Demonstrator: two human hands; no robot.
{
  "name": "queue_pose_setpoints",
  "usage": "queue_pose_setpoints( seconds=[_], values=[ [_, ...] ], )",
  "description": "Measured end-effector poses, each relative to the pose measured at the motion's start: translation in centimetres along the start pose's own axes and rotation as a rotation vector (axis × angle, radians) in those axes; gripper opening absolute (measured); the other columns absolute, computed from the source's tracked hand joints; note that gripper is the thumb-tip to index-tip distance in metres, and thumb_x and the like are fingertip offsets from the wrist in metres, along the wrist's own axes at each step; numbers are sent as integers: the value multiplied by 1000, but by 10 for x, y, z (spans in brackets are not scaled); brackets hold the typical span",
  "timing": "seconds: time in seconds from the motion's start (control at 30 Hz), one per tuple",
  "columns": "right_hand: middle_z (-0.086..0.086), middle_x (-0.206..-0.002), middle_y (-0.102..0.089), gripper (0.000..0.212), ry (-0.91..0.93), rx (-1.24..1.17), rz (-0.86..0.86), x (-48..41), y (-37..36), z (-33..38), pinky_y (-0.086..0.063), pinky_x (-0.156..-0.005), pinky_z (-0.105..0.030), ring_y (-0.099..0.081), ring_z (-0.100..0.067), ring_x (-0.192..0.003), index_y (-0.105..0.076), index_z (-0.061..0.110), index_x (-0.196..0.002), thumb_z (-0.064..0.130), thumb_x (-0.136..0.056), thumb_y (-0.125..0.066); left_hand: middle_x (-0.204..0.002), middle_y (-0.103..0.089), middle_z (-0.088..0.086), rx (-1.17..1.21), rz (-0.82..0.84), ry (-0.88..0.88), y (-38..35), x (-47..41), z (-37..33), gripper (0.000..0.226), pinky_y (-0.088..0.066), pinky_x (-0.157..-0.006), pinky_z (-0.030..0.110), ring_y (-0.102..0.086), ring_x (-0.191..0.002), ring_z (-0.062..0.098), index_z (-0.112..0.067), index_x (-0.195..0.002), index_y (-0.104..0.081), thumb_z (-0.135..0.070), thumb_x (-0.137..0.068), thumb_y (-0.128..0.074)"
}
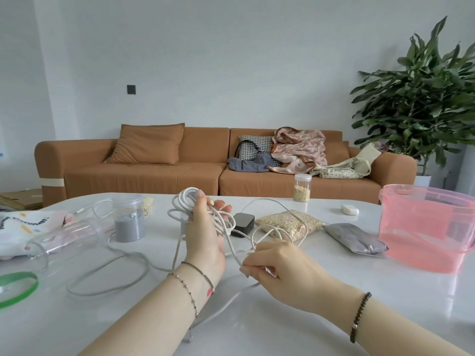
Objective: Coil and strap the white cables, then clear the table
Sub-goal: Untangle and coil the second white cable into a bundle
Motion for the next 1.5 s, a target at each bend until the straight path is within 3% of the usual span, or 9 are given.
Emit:
queue_pose_setpoints(
  seconds=[0.17, 0.33, 0.43, 0.5, 0.57, 0.67, 0.93, 1.33, 1.5],
  values=[
    [12, -84, -63, 31, -154, 221, -93, 3, 17, -16, -41, -62, -26, -58, -11, -79, -68, 34, -91, 55, -96, -47, -57, -48, -2, -4, 322, 136, -29, 17, 7, 39, -48, -73, 28, -58, -53, 11, -17, -64, -47, -30, -101, -53],
    [8, -72, -59, 47, -408, 353, -142, 5, 38, -37, -38, -59, -27, -53, -14, -72, -60, 26, -73, 70, -84, -53, -58, -42, 0, -180, 430, 306, -30, 24, 24, 43, -49, -96, 34, -64, -77, 19, -17, -61, -45, -33, -99, -55],
    [9, -65, -54, 43, -378, 390, -199, 5, 40, -37, -29, -57, -24, -48, -16, -66, -55, 25, -66, 64, -83, -62, -59, -45, 1, -295, 457, 307, -29, 23, 31, 44, -44, -106, 42, -69, -87, 23, -18, -61, -46, -36, -100, -54],
    [12, -64, -51, 32, -252, 406, -296, 2, 43, -32, -30, -60, -23, -46, -15, -60, -59, 26, -67, 49, -86, -69, -63, -50, 2, -350, 445, 254, -28, 21, 30, 39, -50, -100, 45, -71, -85, 23, -17, -66, -48, -35, -99, -56],
    [11, -70, -54, 20, -133, 418, -351, 1, 44, -27, -39, -64, -27, -52, -14, -65, -62, 27, -73, 36, -91, -62, -65, -60, 4, -360, 384, 217, -22, 18, 28, 33, -61, -78, 41, -72, -72, 20, -13, -74, -52, -34, -99, -57],
    [10, -76, -55, 16, -43, 406, -387, 1, 45, -22, -36, -70, -26, -54, -13, -72, -61, 26, -81, 30, -95, -54, -63, -67, 4, -351, 325, 219, -16, 14, 26, 29, -58, -57, 30, -73, -67, 19, -10, -80, -54, -32, -99, -58],
    [12, -79, -57, 12, 118, 407, -433, 2, 50, -7, -41, -67, -29, -56, -14, -71, -70, 27, -91, 29, -96, -59, -74, -68, 9, -380, 393, 240, -19, 15, 32, 31, -59, -86, 48, -72, -80, 24, -8, -80, -59, -34, -96, -62],
    [8, -63, -50, 38, 171, 577, -509, 5, 62, -1, -42, -62, -34, -49, -20, -60, -55, 20, -67, 49, -88, -68, -60, -54, 1, -699, 570, 149, -25, 24, 43, 27, -40, -46, 23, -49, -50, 13, -12, -76, -56, -26, -99, -59],
    [4, -52, -44, 52, 78, 509, -559, 9, 73, -8, -36, -39, -30, -37, -19, -44, -44, 19, -58, 63, -80, -62, -59, -51, 11, -848, 695, 21, -34, 27, 30, 36, -34, -48, 25, -42, -50, 19, -13, -65, -60, -36, -91, -67]
  ],
)
Point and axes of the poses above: each hand's wrist, its own x-axis away from the middle knuckle, its own y-axis out of the back of the hand, z = x × y, the point moved 8 cm from there along -x, towards the middle knuckle
